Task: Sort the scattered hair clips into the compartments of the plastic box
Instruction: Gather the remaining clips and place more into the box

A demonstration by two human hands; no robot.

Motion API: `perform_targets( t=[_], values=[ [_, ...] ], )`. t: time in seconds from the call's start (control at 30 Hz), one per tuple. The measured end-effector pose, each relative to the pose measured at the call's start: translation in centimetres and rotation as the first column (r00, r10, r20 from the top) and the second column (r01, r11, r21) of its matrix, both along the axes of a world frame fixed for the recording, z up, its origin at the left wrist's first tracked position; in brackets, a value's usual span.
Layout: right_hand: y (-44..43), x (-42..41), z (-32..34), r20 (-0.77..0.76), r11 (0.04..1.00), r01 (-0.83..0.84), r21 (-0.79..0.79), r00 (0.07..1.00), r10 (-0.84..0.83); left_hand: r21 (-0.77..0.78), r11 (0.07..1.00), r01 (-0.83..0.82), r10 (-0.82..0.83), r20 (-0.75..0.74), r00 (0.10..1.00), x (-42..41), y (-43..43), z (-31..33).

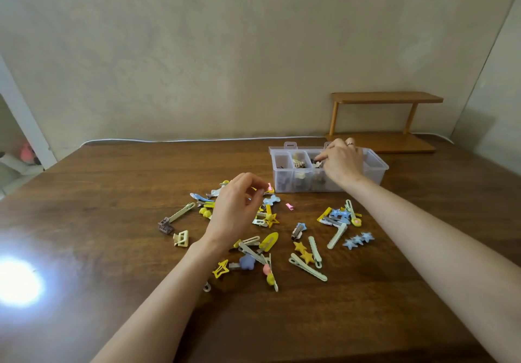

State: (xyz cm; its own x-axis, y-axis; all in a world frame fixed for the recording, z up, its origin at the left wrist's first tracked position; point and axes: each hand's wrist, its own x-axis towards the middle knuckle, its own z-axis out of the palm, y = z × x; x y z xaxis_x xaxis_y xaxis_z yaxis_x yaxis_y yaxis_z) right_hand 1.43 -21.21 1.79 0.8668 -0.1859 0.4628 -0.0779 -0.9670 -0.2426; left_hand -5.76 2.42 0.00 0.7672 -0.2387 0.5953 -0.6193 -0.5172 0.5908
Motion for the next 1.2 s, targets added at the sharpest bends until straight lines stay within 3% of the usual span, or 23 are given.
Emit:
perform_targets(
  t=[0.17, 0.27, 0.33, 0.43, 0.6, 0.83, 0.97, 1.07, 1.2],
  values=[
    [-0.2, -0.4, 0.3, -0.098, 0.999, 0.002, -0.033, 0.995, -0.005, 0.02, 1.0, -0.021, 0.021, -0.003, 1.0, 0.0, 0.1, -0.1],
    [0.5, -1.1, 0.4, 0.05, 1.0, -0.017, -0.021, 0.999, 0.018, 0.063, 0.997, -0.055, 0.052, 0.037, 0.998, 0.1, 0.4, -0.1],
    [1.9, -1.8, 0.5, 0.184, 0.996, -0.092, -0.007, 0.979, 0.091, 0.174, 0.973, -0.153, 0.134, 0.114, 0.984, 0.2, 0.8, 0.1],
    [4.7, -3.1, 0.3, 0.295, 0.961, -0.277, -0.001, 0.918, 0.265, 0.352, 0.865, -0.357, 0.321, 0.16, 0.934, 0.7, 2.1, 0.9],
    [8.4, -5.4, -0.5, 0.236, 0.828, -0.547, 0.124, 0.827, 0.511, 0.477, 0.695, -0.538, 0.574, 0.082, 0.814, 0.9, 7.4, 1.7],
    [10.9, -6.6, -2.2, 0.199, 0.724, -0.668, 0.175, 0.744, 0.638, 0.611, 0.707, -0.356, 0.589, -0.232, 0.774, 0.5, 13.5, 0.1],
    [10.9, -6.6, -2.8, 0.18, 0.718, -0.669, 0.193, 0.743, 0.644, 0.568, 0.752, -0.333, 0.523, -0.208, 0.827, 0.4, 13.1, 0.1],
    [10.5, -6.8, -2.6, 0.218, 0.697, -0.674, 0.246, 0.739, 0.637, 0.376, 0.865, -0.333, 0.416, -0.164, 0.895, 0.1, 10.8, 1.6],
    [10.1, -7.2, -2.2, 0.23, 0.625, -0.717, 0.308, 0.694, 0.683, 0.16, 0.976, -0.148, 0.192, -0.317, 0.929, -0.3, 6.1, 2.9]
  ],
)
